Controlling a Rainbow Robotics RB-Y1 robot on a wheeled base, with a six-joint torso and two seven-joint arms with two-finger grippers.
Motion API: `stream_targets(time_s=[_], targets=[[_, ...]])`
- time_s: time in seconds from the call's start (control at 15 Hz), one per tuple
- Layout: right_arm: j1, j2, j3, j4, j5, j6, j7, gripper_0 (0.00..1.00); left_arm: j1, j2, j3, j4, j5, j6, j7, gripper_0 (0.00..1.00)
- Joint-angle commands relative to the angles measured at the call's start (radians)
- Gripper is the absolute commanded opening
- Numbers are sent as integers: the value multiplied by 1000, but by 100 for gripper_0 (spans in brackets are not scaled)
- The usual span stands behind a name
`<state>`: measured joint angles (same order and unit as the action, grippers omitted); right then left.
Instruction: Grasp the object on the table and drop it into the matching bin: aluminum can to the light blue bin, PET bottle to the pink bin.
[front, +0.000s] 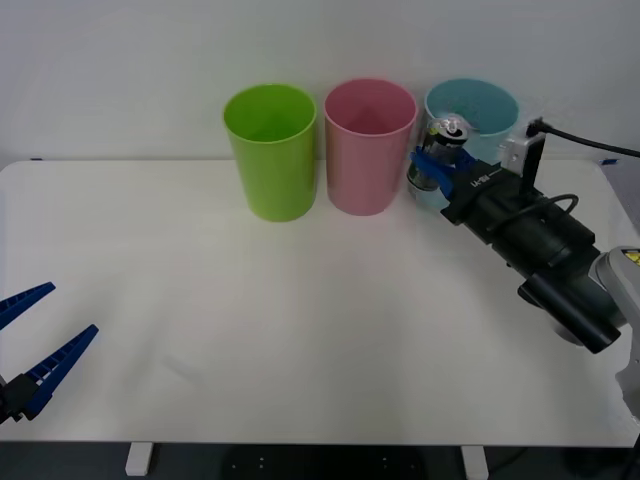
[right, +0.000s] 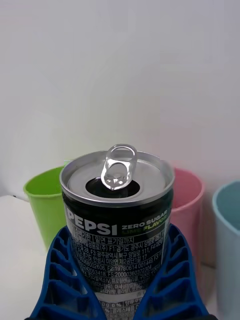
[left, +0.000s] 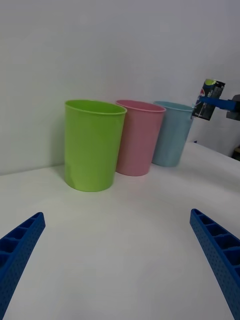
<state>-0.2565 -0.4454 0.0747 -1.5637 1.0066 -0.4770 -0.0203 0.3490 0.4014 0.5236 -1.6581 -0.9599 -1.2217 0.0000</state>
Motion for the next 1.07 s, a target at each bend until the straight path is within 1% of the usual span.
stream_targets(time_s=[0.07,0.33,0.53,0.8,1.07], targets=[[-9,-45,-33,-38,4,8,-64,0,0,0,0,0,0,0,0,100],[-59,-101,-41,-27,23,72,-106,0,0,0,0,0,0,0,0,100],[-139,-134,-42,50,33,86,-104,0,0,0,0,0,0,0,0,100],[-283,-141,-36,232,44,84,-99,0,0,0,0,0,0,0,0,100],[-408,-118,-36,413,90,84,-93,0,0,0,0,0,0,0,0,100]])
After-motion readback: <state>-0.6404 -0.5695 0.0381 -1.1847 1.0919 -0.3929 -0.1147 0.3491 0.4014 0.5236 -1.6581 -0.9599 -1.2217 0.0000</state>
